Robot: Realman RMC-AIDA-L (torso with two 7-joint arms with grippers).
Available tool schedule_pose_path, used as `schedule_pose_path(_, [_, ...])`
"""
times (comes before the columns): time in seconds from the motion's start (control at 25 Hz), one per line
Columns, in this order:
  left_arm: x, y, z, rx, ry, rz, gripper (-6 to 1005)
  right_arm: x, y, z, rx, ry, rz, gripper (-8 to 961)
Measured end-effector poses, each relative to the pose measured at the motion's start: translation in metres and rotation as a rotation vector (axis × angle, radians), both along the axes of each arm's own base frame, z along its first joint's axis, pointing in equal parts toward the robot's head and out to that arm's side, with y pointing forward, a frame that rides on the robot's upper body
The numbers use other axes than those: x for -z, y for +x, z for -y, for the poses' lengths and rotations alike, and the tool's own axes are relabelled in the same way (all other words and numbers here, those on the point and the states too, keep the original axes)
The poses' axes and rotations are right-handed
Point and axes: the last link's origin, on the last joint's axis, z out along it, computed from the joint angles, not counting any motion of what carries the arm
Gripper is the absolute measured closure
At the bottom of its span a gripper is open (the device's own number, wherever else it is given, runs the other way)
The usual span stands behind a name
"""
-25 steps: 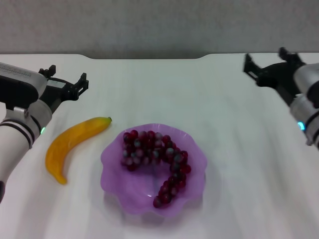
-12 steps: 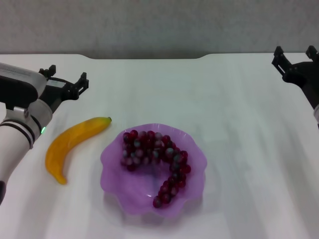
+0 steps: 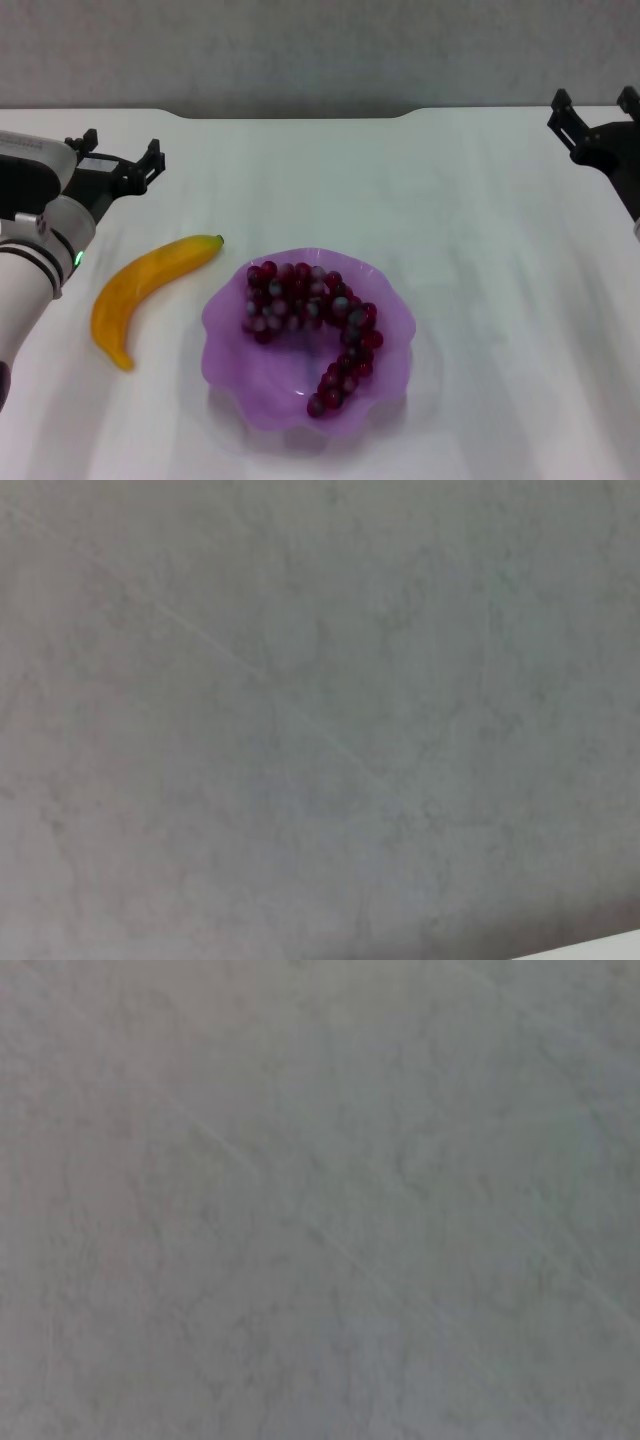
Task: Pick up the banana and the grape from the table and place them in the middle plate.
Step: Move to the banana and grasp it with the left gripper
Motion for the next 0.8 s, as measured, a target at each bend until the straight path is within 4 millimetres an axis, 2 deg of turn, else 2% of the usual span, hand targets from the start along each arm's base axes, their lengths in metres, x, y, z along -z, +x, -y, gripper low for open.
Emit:
schedule_pose_path(0.44, [-0.0075, -0.0019, 0.0005, -0.003, 0.050, 0.035, 134, 0.0026, 0.0006, 0.0004, -0.001, -0.008, 0.011, 69])
schedule_pose_path(0.8, [0.0023, 0.0074, -0.0060, -0.025, -0.015, 0.031, 134, 0.0043, 0.0085, 0.0037, 0.018, -0.020, 0.027, 69])
